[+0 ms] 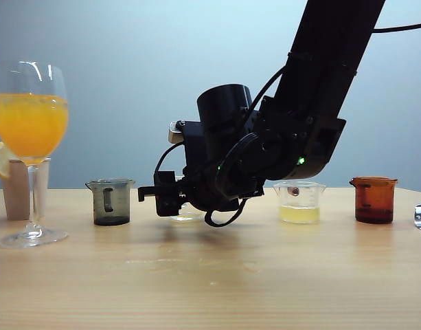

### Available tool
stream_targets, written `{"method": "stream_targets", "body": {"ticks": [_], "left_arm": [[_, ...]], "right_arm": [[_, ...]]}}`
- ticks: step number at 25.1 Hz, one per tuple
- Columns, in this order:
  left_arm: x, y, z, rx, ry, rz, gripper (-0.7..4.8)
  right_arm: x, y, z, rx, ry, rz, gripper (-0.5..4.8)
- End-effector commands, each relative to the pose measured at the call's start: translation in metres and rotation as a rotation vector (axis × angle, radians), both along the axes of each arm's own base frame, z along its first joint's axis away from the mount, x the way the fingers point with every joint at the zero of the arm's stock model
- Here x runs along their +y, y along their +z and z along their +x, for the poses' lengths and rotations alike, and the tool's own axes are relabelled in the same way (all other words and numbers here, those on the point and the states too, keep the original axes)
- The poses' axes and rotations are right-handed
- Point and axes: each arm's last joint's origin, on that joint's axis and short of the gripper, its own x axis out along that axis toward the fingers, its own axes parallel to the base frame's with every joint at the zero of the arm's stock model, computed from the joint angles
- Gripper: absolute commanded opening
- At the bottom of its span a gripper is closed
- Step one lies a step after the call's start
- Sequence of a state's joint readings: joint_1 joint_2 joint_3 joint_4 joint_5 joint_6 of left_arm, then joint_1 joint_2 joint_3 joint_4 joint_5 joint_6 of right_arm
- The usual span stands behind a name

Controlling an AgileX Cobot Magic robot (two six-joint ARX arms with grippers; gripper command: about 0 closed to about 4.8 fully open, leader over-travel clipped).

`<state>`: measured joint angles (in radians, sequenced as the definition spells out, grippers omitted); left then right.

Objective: Pick up the second measuring cup from the left, pour the orange juice inside into the goblet, and finally put the measuring cup back in its original place.

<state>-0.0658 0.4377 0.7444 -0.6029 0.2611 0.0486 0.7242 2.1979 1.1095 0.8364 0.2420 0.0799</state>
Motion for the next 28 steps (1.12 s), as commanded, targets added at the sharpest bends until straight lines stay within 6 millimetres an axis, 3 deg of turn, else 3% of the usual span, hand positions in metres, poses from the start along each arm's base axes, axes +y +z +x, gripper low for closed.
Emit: {"method": "stream_targets", "body": {"ticks": [1, 2, 3, 4, 13, 22, 28], "left_arm": [[0.000, 0.002, 0.000, -0.016, 0.001, -0.005, -0.05], [0.000, 0.002, 0.000, -0.015, 0.001, -0.005, -0.05], [0.000, 0.002, 0.000, -0.016, 0.001, -0.005, -0.05], [0.000, 0.002, 0.000, -0.015, 0.001, -0.005, -0.05], [0.000, 0.002, 0.000, -0.016, 0.001, -0.005, -0.05], [0.000, 0.002, 0.000, -0.016, 0.001, -0.005, -0.05], [0.000, 0.002, 0.000, -0.016, 0.001, -0.005, -0.05]], "right_arm": [[0.002, 0.003, 0.000, -0.012, 0.004, 0.015, 2.84], [0.002, 0.003, 0.000, -0.009, 0.004, 0.013, 2.98], [0.002, 0.002, -0.001, 0.000, 0.005, 0.005, 3.70], [0.002, 0.002, -0.001, 0.001, 0.005, 0.003, 3.95], [0.003, 0.006, -0.004, 0.033, 0.046, -0.001, 4.79], [0.002, 0.019, -0.013, 0.134, 0.074, -0.061, 4.79], [-0.003, 0.041, -0.025, 0.241, 0.122, -0.127, 4.79]]}}
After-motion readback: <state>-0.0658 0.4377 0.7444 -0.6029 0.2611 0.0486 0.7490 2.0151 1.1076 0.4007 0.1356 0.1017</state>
